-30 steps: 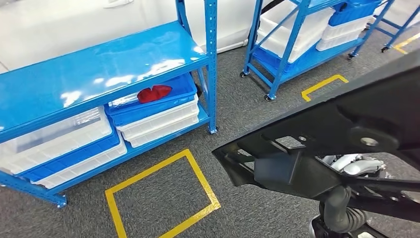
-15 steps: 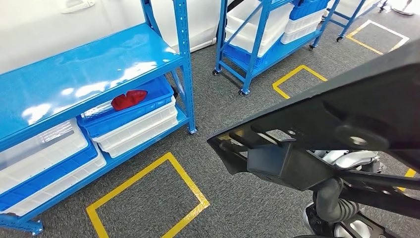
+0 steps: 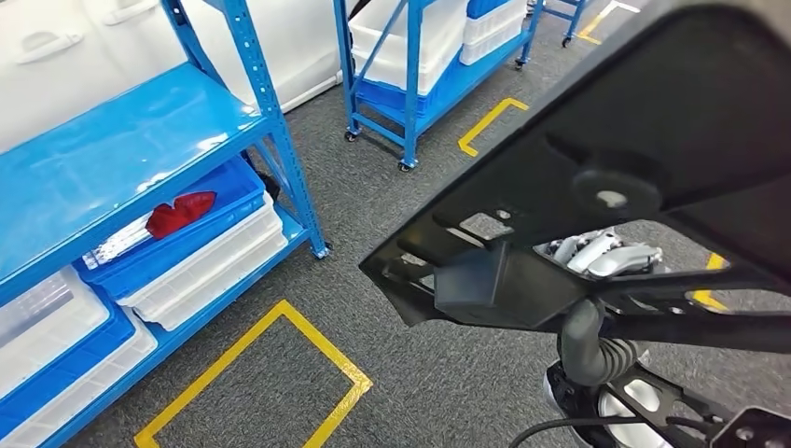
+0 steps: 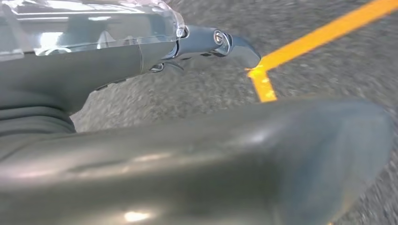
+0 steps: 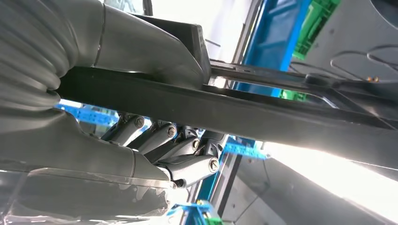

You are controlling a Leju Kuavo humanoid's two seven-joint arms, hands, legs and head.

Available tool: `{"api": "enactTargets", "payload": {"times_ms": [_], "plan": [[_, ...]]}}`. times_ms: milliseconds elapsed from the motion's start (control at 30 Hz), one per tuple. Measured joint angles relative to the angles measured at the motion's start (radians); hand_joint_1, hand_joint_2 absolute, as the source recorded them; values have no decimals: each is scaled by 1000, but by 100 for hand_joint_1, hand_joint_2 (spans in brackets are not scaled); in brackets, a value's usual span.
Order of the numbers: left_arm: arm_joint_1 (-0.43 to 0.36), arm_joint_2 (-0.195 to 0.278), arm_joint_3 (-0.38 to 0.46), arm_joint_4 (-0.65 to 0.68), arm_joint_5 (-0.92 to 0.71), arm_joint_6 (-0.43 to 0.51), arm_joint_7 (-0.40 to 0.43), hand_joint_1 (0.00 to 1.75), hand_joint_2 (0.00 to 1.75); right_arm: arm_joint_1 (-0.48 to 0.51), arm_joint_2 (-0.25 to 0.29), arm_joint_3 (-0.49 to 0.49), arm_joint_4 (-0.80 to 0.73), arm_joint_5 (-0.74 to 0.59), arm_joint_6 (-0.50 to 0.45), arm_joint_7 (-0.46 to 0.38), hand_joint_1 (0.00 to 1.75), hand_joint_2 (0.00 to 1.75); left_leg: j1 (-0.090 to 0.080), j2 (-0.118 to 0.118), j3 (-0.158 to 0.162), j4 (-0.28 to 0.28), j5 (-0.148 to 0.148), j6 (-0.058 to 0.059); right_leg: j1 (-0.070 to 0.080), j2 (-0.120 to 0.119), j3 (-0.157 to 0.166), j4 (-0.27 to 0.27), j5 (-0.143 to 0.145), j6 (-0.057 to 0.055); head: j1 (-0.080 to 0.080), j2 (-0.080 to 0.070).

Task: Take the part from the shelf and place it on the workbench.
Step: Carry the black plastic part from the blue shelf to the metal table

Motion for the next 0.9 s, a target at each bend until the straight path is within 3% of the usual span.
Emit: {"api": "enactTargets", "payload": {"times_ms": [67,100,133,167,233,300,367,400,467,533,567,600,633,667,700,767,833,900], "plan": [[5,4,9,0,1,-2,-9,0,0,-3,2,3,5,-6,5,0,175,175,1,-24,-69,137,-52,-3,2,27,0,1,0,-3,-4,0],[8,6,13,0,3,-4,-12,0,0,-3,2,3,7,-10,6,0,175,175,0,-26,-87,166,-50,-3,3,42,0,2,0,-4,-4,0],[10,8,17,0,5,-6,-13,0,0,-3,2,3,8,-14,6,0,175,175,0,-28,-87,154,-28,-2,4,56,1,3,0,-4,-4,0],[11,10,22,0,6,-7,-11,0,0,-4,2,3,8,-16,6,0,175,175,1,-33,-69,103,11,0,4,70,2,5,-1,-3,-5,0],[11,14,28,0,3,-10,-4,0,0,-8,6,4,8,-12,-1,0,175,175,3,-69,-10,-42,83,6,4,95,3,10,-3,2,-5,0],[10,18,30,0,-9,-17,5,0,0,-13,13,5,8,1,-17,0,175,175,2,-98,22,-116,103,13,3,118,-3,14,-3,12,-6,0],[8,21,30,0,-21,-28,10,0,0,-12,16,5,5,17,-35,1,175,175,0,-87,26,-122,102,22,-1,138,-10,13,1,26,-6,0],[6,22,30,0,-26,-33,10,0,0,-11,17,6,3,25,-42,1,175,175,1,-76,28,-126,105,28,-1,134,-12,16,-1,31,-6,0],[3,22,30,0,-32,-43,10,0,0,-12,17,6,-2,36,-51,3,175,175,4,-52,32,-136,111,41,1,89,-36,63,-31,39,-3,0],[5,20,30,0,-38,-50,10,0,0,-12,16,8,-6,42,-58,4,175,175,2,-26,32,-139,111,48,-1,35,-100,194,-98,47,0,0],[6,19,29,0,-41,-52,10,0,0,-10,16,9,-6,44,-62,5,175,175,1,-12,32,-138,109,49,-5,25,-135,264,-125,52,0,0],[6,17,29,0,-43,-53,11,0,0,-7,15,10,-6,46,-67,5,175,175,0,2,32,-138,108,49,-8,21,-157,306,-134,55,0,0],[6,15,29,0,-43,-52,11,0,0,-5,14,11,-6,47,-71,5,175,175,0,15,33,-137,106,48,-10,18,-157,306,-122,57,0,0],[5,13,29,0,-44,-52,12,0,0,-4,11,11,-6,48,-73,4,175,175,0,26,34,-136,104,46,-12,12,-135,262,-93,58,0,0],[4,11,28,0,-45,-51,13,0,0,-4,8,11,-6,49,-74,4,175,175,0,37,36,-134,101,43,-12,-1,-96,188,-57,58,0,0],[4,7,28,0,-48,-50,14,0,0,-5,3,12,-6,47,-82,2,175,175,-5,54,41,-131,93,34,-6,-42,-28,58,-15,47,-1,0],[2,3,27,0,-55,-51,14,0,0,-7,-3,13,-5,38,-101,2,175,175,-10,71,46,-131,87,23,2,-54,-11,19,-12,35,-2,0],[-1,-2,27,0,-61,-52,17,0,0,-8,-13,16,-6,25,-125,3,175,175,-9,85,52,-131,81,13,1,-31,-12,14,-9,26,-3,0]]}}
